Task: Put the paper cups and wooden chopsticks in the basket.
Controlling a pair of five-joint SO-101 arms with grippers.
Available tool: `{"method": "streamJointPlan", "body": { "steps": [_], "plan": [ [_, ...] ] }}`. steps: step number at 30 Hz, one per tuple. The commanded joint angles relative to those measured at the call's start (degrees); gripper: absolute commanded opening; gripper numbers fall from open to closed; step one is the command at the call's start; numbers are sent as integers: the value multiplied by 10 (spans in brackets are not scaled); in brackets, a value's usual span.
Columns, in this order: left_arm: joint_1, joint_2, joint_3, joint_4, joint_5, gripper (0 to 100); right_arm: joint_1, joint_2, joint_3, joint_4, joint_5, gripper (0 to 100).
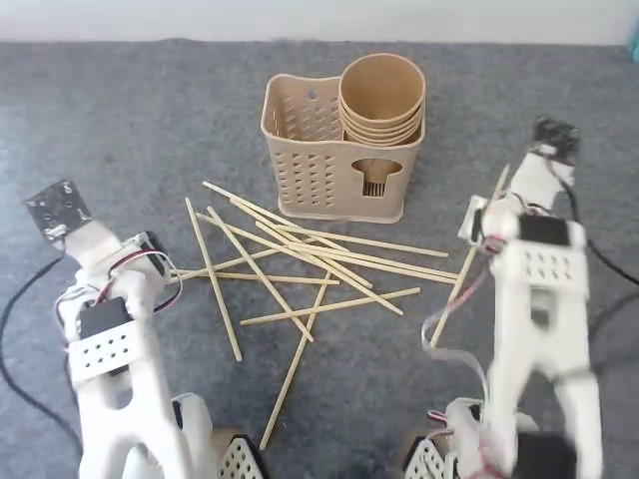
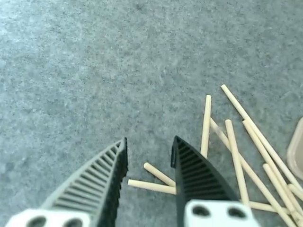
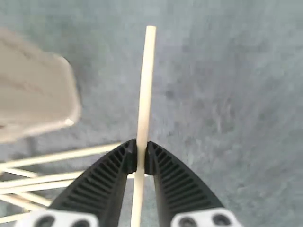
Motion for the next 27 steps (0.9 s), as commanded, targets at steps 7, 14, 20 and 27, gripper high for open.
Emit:
{"method": "streamJointPlan", "body": {
  "steps": [7, 14, 20, 27],
  "plan": [
    [-4, -18, -3, -12, 5, 147, -35, -428, -31, -67, 100, 9],
    [-4, -18, -3, -12, 5, 147, -101, -439, -31, -214, 161, 9],
    [-4, -18, -2, -12, 5, 147, -157, -403, -31, -329, 174, 9],
    [-4, -18, -1, -12, 5, 147, -219, -319, -33, -509, 174, 13]
  ]
}}
